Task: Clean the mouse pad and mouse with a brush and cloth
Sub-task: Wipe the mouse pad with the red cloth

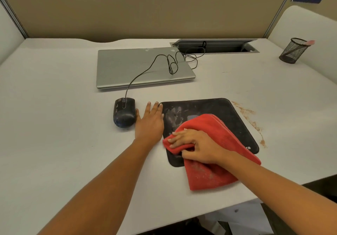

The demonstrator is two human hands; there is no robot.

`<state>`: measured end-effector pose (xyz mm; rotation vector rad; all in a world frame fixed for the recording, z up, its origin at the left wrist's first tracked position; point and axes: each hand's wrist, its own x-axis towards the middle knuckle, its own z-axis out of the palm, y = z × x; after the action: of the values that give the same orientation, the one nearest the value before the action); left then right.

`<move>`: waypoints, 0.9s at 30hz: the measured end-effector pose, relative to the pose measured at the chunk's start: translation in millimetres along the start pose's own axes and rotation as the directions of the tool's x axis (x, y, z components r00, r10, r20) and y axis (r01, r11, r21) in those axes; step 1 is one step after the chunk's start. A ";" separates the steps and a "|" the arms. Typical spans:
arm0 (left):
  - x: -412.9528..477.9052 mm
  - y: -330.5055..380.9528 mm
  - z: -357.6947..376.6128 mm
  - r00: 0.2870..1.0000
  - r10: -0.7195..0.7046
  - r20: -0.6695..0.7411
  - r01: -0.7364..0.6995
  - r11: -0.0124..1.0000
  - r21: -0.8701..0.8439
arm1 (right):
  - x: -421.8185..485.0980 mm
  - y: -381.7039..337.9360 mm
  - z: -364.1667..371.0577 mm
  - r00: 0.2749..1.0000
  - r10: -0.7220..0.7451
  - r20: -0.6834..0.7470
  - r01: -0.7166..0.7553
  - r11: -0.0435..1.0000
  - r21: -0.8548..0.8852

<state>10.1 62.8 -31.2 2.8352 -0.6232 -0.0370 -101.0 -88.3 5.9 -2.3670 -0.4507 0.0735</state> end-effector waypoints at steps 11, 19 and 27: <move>1.5 -0.8 -0.6 0.999 0.000 0.040 0.001 1.000 -0.020 | -22.6 -5.3 -41.6 0.968 0.175 0.179 -0.205 0.965 0.162; -0.3 -0.6 0.0 1.000 0.003 0.001 -0.003 1.000 -0.002 | -3.1 -10.5 -3.8 0.991 0.082 -0.105 -0.071 0.991 0.111; 1.2 -2.5 2.3 1.000 0.005 0.019 -0.005 1.000 -0.002 | -36.5 3.7 -34.4 0.977 0.208 -0.050 -0.192 0.954 0.230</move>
<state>12.1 64.0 -34.0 2.8344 -0.6334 -0.0631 -128.0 -125.4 26.3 -2.1769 -0.1559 0.1236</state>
